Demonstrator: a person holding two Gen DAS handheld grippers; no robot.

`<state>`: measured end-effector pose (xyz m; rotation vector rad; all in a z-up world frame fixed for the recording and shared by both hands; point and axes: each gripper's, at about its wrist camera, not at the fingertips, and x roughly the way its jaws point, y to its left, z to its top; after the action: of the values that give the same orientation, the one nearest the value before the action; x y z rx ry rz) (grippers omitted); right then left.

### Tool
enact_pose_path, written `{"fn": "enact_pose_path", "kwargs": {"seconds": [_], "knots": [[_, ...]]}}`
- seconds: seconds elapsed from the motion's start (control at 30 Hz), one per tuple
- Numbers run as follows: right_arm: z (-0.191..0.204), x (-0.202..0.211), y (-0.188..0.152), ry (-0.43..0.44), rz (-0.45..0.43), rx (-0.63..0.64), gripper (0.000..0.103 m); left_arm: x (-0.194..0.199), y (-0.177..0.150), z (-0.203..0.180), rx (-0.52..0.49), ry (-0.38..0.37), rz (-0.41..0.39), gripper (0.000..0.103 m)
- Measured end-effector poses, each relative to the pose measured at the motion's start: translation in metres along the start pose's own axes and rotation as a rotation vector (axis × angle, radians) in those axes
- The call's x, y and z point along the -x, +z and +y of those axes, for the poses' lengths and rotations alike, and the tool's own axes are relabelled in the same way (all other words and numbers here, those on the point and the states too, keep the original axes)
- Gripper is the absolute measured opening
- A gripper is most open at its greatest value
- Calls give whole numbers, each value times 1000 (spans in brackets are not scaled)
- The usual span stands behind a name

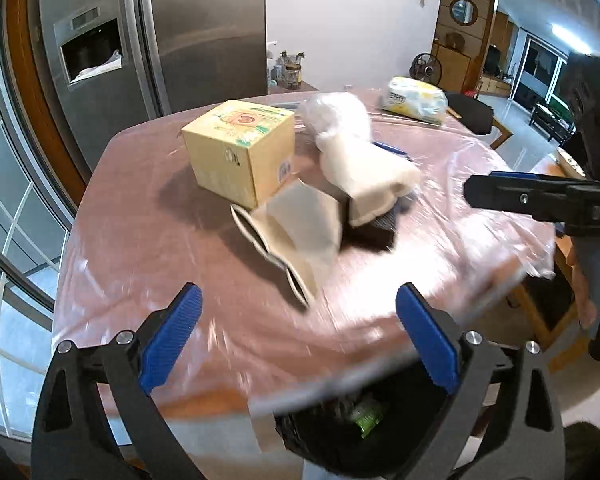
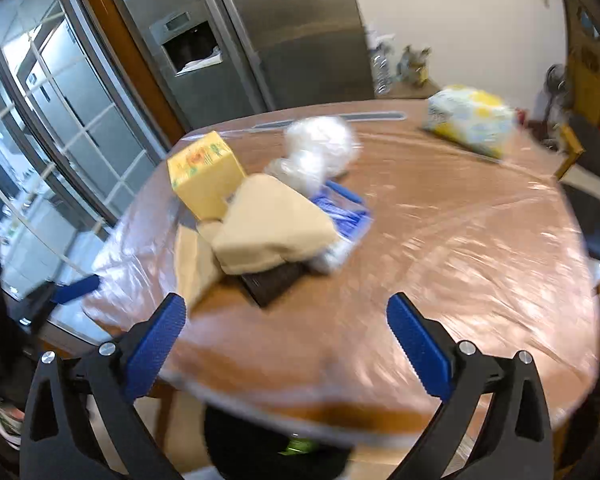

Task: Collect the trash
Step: 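Open both tools over the bin and raise them back toward the table, then grasp a brown paper bag with the left tool while the right tool grasps another paper bag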

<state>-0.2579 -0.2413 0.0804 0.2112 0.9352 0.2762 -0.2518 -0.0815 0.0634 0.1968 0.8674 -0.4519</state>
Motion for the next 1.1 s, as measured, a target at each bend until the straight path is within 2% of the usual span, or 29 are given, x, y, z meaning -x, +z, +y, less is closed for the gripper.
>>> {"fn": "enact_pose_path", "kwargs": {"seconds": [0.07, 0.13, 0.2, 0.33, 0.57, 0.83, 0.9, 1.03, 1.1], "knots": [[7, -12, 12, -41, 17, 61, 99, -16, 8, 1, -12, 1, 23, 98], [9, -21, 22, -33, 33, 82, 99, -31, 14, 1, -7, -19, 47, 98], [14, -31, 34, -38, 40, 105, 99, -40, 18, 2, 0, -7, 60, 98], [18, -55, 48, -28, 97, 131, 99, -59, 25, 7, 47, -49, 92, 98], [21, -86, 54, -48, 187, 182, 99, -80, 30, 17, 97, -54, 113, 98], [8, -86, 55, 49, 201, 134, 95, -95, 37, 17, 64, -89, 138, 98], [7, -84, 56, 55, 196, 135, 94, -96, 38, 16, 46, -82, 137, 91], [0, -80, 62, 76, 190, 114, 76, -95, 38, 16, 3, -84, 145, 83], [-4, -79, 62, 77, 196, 113, 76, -94, 38, 16, -8, -90, 147, 80]]}}
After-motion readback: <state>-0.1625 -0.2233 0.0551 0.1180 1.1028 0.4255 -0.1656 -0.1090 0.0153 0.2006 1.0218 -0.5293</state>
